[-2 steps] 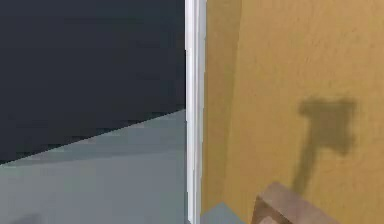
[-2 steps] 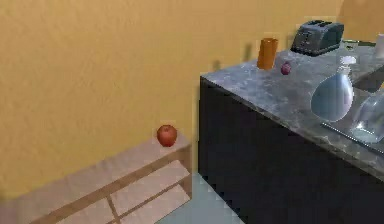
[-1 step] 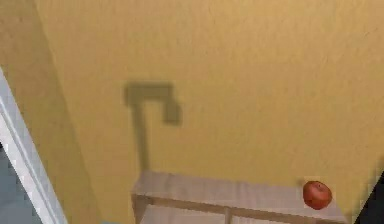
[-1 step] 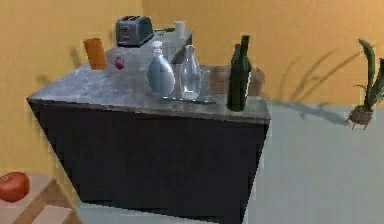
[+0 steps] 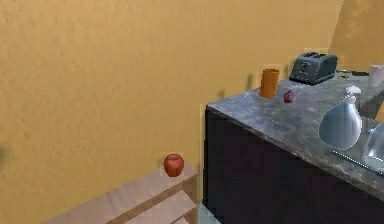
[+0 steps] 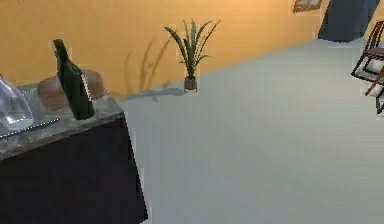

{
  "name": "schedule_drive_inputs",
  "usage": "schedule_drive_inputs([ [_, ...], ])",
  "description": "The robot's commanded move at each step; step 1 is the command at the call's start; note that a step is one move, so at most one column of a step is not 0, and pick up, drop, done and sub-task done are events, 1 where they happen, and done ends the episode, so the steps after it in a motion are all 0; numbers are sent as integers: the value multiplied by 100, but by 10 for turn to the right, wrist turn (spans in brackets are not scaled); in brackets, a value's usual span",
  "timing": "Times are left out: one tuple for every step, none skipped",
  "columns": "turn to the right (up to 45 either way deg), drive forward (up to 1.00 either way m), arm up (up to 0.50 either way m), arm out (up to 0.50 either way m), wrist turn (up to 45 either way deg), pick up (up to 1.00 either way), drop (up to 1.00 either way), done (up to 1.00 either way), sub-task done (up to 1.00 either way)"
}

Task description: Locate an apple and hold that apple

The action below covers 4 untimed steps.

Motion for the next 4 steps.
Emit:
schedule_drive_inputs([
  [300,0,0,0,0,0,0,0,0],
  [0,40,0,0,0,0,0,0,0],
  [-450,0,0,0,0,0,0,0,0],
  [-450,0,0,0,0,0,0,0,0],
])
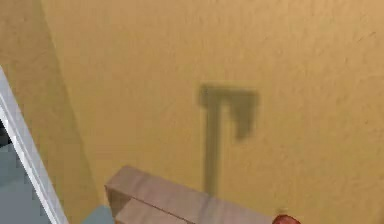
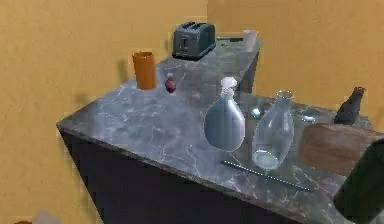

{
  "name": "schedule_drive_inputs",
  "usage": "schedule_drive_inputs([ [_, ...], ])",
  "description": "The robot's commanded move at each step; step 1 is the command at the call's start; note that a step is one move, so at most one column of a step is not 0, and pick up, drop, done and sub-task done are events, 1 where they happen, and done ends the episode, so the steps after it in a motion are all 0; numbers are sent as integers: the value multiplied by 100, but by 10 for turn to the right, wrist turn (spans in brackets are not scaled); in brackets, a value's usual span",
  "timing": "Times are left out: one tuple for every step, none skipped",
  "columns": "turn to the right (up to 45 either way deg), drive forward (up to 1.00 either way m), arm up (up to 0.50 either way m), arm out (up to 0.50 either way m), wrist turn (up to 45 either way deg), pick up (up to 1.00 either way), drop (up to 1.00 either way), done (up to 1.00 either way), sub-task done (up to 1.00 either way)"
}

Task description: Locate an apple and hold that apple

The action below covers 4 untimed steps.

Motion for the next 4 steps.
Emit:
schedule_drive_inputs([
  [-450,0,0,0,0,0,0,0,0],
  [-90,0,0,0,0,0,0,0,0],
  [0,0,50,0,0,0,0,0,0],
  [0,0,26,0,0,0,0,0,0],
])
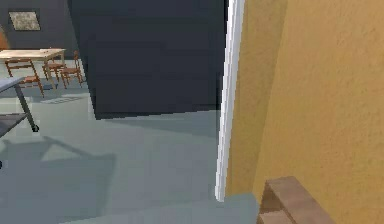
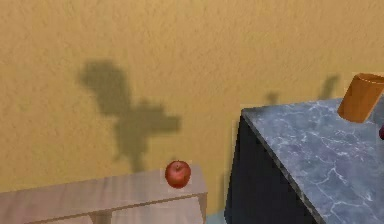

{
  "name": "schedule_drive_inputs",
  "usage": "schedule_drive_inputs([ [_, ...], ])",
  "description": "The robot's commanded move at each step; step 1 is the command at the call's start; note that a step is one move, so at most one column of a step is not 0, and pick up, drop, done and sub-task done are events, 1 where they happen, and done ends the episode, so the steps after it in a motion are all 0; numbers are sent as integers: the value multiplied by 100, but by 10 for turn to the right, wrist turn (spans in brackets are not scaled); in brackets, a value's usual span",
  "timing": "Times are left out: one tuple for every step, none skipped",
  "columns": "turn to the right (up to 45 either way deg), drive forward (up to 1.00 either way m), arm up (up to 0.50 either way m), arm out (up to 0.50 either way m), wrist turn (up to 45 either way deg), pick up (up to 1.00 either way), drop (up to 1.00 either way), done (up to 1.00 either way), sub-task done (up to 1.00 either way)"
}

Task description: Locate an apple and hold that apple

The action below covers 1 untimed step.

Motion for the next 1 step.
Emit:
schedule_drive_inputs([
  [0,0,0,28,0,0,0,0,0],
])
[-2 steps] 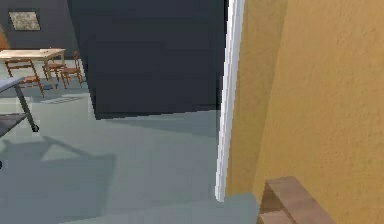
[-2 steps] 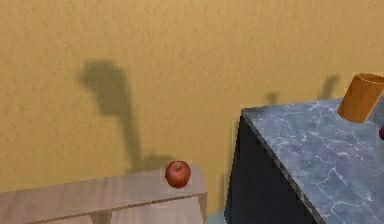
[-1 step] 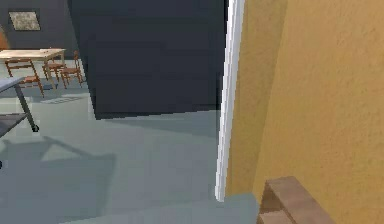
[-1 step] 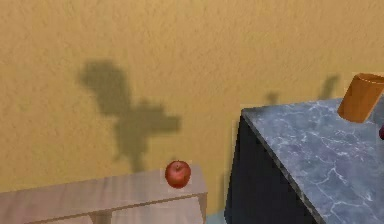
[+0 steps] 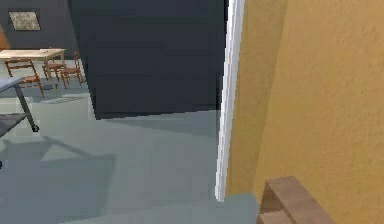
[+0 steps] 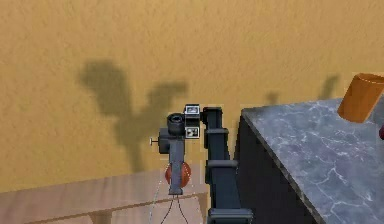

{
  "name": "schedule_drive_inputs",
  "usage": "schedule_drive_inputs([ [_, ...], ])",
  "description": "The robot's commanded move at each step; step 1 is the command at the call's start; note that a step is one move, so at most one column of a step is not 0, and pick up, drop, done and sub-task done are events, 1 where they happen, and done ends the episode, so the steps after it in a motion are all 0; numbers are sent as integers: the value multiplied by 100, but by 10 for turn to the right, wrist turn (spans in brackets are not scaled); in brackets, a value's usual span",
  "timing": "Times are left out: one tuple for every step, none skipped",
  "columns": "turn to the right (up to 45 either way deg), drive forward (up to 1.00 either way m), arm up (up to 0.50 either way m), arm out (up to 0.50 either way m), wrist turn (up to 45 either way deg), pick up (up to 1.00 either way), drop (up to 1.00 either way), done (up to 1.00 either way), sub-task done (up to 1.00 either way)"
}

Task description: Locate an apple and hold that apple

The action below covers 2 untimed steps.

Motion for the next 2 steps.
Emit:
schedule_drive_inputs([
  [0,0,0,0,450,0,0,0,0],
  [0,0,0,0,450,0,0,0,0],
])
